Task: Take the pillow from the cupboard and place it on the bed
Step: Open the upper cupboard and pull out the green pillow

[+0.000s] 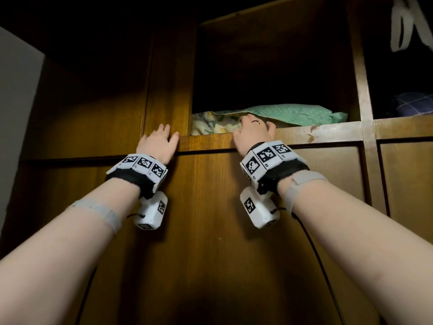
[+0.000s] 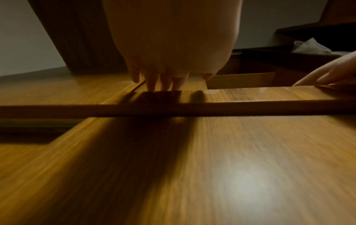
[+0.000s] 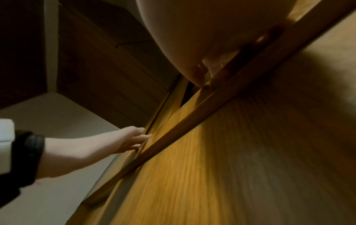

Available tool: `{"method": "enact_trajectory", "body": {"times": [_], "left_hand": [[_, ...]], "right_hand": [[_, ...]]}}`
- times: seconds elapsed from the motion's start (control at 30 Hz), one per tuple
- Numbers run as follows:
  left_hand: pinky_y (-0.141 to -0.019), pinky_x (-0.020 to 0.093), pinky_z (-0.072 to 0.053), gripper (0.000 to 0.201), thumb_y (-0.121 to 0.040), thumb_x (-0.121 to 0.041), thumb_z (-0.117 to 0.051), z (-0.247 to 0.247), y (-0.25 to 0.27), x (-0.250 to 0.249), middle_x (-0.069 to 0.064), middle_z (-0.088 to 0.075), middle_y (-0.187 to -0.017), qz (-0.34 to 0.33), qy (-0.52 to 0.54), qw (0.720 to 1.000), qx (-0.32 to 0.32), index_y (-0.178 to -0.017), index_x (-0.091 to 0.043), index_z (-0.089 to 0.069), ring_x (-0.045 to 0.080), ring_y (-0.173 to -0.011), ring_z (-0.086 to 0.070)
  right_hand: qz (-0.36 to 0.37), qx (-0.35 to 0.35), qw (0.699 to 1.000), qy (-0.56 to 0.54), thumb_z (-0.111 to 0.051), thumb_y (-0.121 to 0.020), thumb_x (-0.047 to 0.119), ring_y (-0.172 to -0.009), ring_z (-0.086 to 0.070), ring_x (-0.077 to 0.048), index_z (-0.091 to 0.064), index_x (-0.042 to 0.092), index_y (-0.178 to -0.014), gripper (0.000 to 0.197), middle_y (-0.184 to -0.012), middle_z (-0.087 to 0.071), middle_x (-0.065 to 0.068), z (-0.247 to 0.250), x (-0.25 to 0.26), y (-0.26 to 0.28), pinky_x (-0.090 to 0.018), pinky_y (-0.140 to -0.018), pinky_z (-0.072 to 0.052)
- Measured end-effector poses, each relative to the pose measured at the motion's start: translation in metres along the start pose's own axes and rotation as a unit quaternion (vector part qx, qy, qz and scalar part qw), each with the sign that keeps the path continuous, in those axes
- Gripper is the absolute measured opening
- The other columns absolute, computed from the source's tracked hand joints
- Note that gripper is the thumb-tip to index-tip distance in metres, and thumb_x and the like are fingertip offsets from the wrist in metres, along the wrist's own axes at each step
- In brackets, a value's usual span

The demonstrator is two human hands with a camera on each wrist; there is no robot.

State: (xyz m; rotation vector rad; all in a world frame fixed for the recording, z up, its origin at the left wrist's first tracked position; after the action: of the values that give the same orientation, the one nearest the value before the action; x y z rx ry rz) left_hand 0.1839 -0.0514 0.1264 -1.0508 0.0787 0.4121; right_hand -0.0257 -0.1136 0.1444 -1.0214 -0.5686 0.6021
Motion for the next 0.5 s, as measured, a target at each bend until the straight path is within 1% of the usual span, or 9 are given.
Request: {"method": "enact_trajectory", "body": {"times": [0.07,0.1,0.17,0.23,0.3,0.37,0.43,0.47,0.5], "left_hand": [[-0.120,0.046,-0.013,0.058,-0.098,-0.041,-0.018,0.000,0.001,-0.006,0.009,-0.013,-0.160,0.002,0.008,1.000,-0.001,-0.150,-0.013,-0.016,0.025,-0.147,-0.018],[-0.120,0.048,-0.013,0.058,-0.098,-0.041,-0.019,0.000,0.002,-0.014,0.009,-0.012,-0.160,-0.010,0.012,1.000,-0.010,-0.150,-0.014,-0.016,0.026,-0.147,-0.018],[-0.119,0.048,-0.015,0.056,-0.098,-0.038,-0.022,0.001,0.005,-0.037,0.009,-0.014,-0.160,-0.063,0.013,0.997,-0.047,-0.149,-0.017,-0.017,0.026,-0.146,-0.018],[-0.120,0.047,-0.014,0.054,-0.098,-0.035,-0.025,0.002,0.009,-0.066,0.007,-0.016,-0.160,-0.124,0.029,0.989,-0.073,-0.149,-0.018,-0.018,0.024,-0.147,-0.017],[-0.120,0.045,-0.011,0.054,-0.098,-0.033,-0.026,0.001,0.011,-0.091,0.005,-0.015,-0.160,-0.161,0.051,0.983,-0.068,-0.149,-0.019,-0.017,0.022,-0.148,-0.014],[-0.121,0.043,-0.010,0.054,-0.098,-0.032,-0.026,0.002,0.008,-0.108,0.005,-0.015,-0.160,-0.173,0.078,0.980,-0.056,-0.149,-0.019,-0.017,0.021,-0.148,-0.013],[-0.120,0.042,-0.010,0.053,-0.099,-0.033,-0.025,0.004,0.004,-0.119,0.004,-0.014,-0.160,-0.176,0.104,0.978,-0.041,-0.150,-0.019,-0.017,0.020,-0.148,-0.013],[-0.120,0.042,-0.009,0.052,-0.099,-0.033,-0.023,0.006,0.003,-0.123,0.004,-0.015,-0.160,-0.180,0.116,0.976,-0.037,-0.149,-0.020,-0.017,0.020,-0.148,-0.013],[-0.120,0.041,-0.009,0.051,-0.100,-0.033,-0.021,0.008,0.004,-0.126,0.003,-0.015,-0.160,-0.186,0.127,0.974,-0.038,-0.149,-0.020,-0.018,0.019,-0.148,-0.013]], "right_hand": [[0.012,-0.014,1.000,0.003,-0.034,-0.098,0.023,-0.137,-0.037,-0.021,-0.041,0.012,-0.138,0.043,-0.148,-0.040,-0.004,0.003,0.002,0.003,-0.040,-0.117,-0.014],[0.022,-0.026,0.999,0.002,-0.034,-0.098,0.022,-0.137,-0.037,-0.020,-0.042,0.011,-0.138,0.042,-0.148,-0.041,-0.005,0.006,0.002,0.002,-0.039,-0.117,-0.014],[0.024,-0.054,0.998,0.014,-0.034,-0.097,0.021,-0.139,-0.034,-0.020,-0.042,0.011,-0.138,0.043,-0.150,-0.038,-0.005,0.017,-0.001,0.000,-0.038,-0.117,-0.014],[0.001,-0.077,0.997,0.029,-0.035,-0.097,0.021,-0.142,-0.029,-0.022,-0.038,0.011,-0.142,0.045,-0.154,-0.032,-0.006,0.031,-0.012,-0.006,-0.037,-0.117,-0.015],[-0.033,-0.096,0.993,0.057,-0.038,-0.097,0.020,-0.142,-0.028,-0.025,-0.035,0.009,-0.142,0.047,-0.155,-0.029,-0.009,0.047,-0.027,-0.013,-0.038,-0.115,-0.020],[-0.070,-0.101,0.989,0.078,-0.041,-0.096,0.016,-0.139,-0.031,-0.030,-0.036,0.007,-0.141,0.046,-0.153,-0.030,-0.012,0.058,-0.044,-0.021,-0.040,-0.111,-0.026],[-0.124,-0.104,0.982,0.096,-0.044,-0.095,0.012,-0.136,-0.034,-0.032,-0.038,0.006,-0.139,0.044,-0.151,-0.033,-0.015,0.064,-0.064,-0.029,-0.041,-0.108,-0.031],[-0.162,-0.102,0.976,0.102,-0.046,-0.095,0.011,-0.135,-0.035,-0.034,-0.039,0.005,-0.138,0.044,-0.149,-0.035,-0.016,0.069,-0.076,-0.027,-0.042,-0.107,-0.032],[-0.193,-0.089,0.973,0.094,-0.048,-0.094,0.010,-0.133,-0.038,-0.035,-0.041,0.003,-0.136,0.043,-0.146,-0.039,-0.018,0.070,-0.090,-0.029,-0.043,-0.106,-0.034]]}}
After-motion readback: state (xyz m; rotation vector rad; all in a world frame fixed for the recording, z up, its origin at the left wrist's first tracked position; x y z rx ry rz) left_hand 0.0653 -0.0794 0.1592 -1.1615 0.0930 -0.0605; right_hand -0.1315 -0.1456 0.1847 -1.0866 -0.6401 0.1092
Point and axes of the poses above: each hand's wrist, its own y-axis away from the middle knuckle, its own z-axis out of the back of the hand, x = y × z, the point moved 8 cm from there along -y, towards the middle knuckle
